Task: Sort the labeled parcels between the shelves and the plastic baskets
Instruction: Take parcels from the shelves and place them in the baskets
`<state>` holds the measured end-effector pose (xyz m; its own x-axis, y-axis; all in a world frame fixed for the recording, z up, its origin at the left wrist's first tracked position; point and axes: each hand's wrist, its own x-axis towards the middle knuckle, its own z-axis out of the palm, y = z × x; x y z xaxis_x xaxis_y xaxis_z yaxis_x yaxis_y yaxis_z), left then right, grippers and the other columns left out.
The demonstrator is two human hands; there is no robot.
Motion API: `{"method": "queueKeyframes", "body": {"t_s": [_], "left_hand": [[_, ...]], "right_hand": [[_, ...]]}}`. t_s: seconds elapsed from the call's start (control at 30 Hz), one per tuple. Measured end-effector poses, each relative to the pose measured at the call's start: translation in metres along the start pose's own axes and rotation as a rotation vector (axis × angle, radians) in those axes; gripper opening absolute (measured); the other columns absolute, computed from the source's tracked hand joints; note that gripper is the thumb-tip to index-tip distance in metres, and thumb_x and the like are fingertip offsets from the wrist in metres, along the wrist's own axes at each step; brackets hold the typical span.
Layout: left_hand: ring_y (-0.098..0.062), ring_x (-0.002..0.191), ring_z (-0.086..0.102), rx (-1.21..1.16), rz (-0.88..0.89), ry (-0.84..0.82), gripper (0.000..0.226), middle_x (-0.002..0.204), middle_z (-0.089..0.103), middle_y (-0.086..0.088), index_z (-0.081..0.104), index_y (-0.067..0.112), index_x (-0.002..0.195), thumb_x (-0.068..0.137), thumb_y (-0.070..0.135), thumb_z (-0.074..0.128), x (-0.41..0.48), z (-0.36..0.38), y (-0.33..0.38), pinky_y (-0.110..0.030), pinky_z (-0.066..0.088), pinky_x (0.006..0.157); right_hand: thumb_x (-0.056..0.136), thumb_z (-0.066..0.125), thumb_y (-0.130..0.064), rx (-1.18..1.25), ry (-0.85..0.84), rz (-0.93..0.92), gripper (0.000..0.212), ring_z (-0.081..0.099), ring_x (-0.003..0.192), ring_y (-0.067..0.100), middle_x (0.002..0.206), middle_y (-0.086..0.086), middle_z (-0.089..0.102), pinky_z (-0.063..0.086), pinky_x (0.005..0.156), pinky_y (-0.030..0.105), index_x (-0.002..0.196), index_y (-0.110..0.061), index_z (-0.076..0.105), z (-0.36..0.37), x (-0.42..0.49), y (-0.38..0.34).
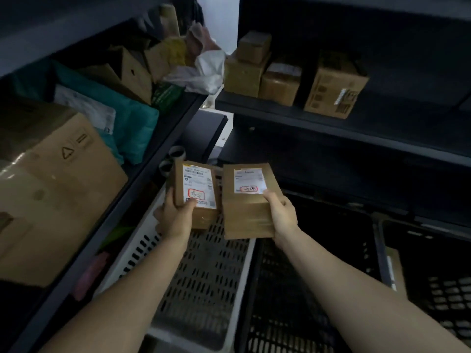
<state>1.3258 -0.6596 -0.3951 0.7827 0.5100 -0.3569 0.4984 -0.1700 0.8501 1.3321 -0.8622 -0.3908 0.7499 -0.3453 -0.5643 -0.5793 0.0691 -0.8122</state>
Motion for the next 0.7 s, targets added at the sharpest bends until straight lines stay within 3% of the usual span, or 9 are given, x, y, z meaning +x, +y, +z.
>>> {"method": "queueKeyframes", "body": {"t_s": [0.1, 0.2, 0.37, 0.6, 0.7], "left_hand": [[-0.043, 0.125, 0.031, 0.167, 0.099, 0.063, 0.069, 0.143, 0.027, -0.012, 0.028, 0.038, 0.146, 0.086, 0.039, 0.063, 0.023, -0.017, -0.016, -0.051, 0.038, 0.103], [-0.042, 0.123, 0.027, 0.269, 0.193, 0.096, 0.069, 0.143, 0.025, -0.013, 0.031, 0.037, 0.145, 0.085, 0.038, 0.064, 0.041, -0.026, -0.032, -0.052, 0.038, 0.101], [-0.041, 0.121, 0.027, 0.389, 0.204, 0.081, 0.066, 0.144, 0.024, -0.012, 0.042, 0.034, 0.141, 0.081, 0.039, 0.068, 0.061, -0.031, -0.057, -0.047, 0.036, 0.097], [-0.041, 0.126, 0.025, 0.362, 0.201, 0.096, 0.07, 0.147, 0.023, -0.013, 0.039, 0.027, 0.144, 0.082, 0.035, 0.07, 0.083, -0.021, -0.092, -0.047, 0.036, 0.097], [-0.037, 0.13, 0.022, 0.32, 0.27, 0.079, 0.072, 0.147, 0.023, -0.012, 0.039, 0.024, 0.144, 0.081, 0.031, 0.072, 0.088, -0.008, -0.11, -0.044, 0.033, 0.101]], "right_hand": [[0.066, 0.052, -0.072, -0.224, 0.078, -0.015, 0.082, 0.053, 0.112, 0.032, 0.122, 0.006, 0.057, 0.044, 0.097, 0.044, 0.14, -0.038, 0.044, 0.047, 0.012, 0.011], [0.079, 0.051, -0.066, -0.426, 0.122, 0.036, 0.072, 0.039, 0.123, 0.039, 0.135, 0.012, 0.043, 0.036, 0.099, 0.049, 0.144, -0.039, 0.036, 0.075, 0.023, 0.015], [0.081, 0.051, -0.064, -0.584, 0.134, 0.091, 0.072, 0.031, 0.128, 0.044, 0.143, 0.015, 0.029, 0.031, 0.105, 0.058, 0.142, -0.032, 0.033, 0.113, 0.033, 0.035], [0.085, 0.053, -0.063, -0.323, 0.216, 0.253, 0.079, 0.028, 0.135, 0.045, 0.151, 0.017, 0.022, 0.03, 0.108, 0.054, 0.15, -0.027, 0.025, 0.154, 0.079, 0.099], [0.085, 0.057, -0.06, -0.122, 0.259, 0.203, 0.079, 0.032, 0.135, 0.044, 0.151, 0.018, 0.026, 0.032, 0.11, 0.054, 0.151, -0.028, 0.026, 0.162, 0.101, 0.133]]}}
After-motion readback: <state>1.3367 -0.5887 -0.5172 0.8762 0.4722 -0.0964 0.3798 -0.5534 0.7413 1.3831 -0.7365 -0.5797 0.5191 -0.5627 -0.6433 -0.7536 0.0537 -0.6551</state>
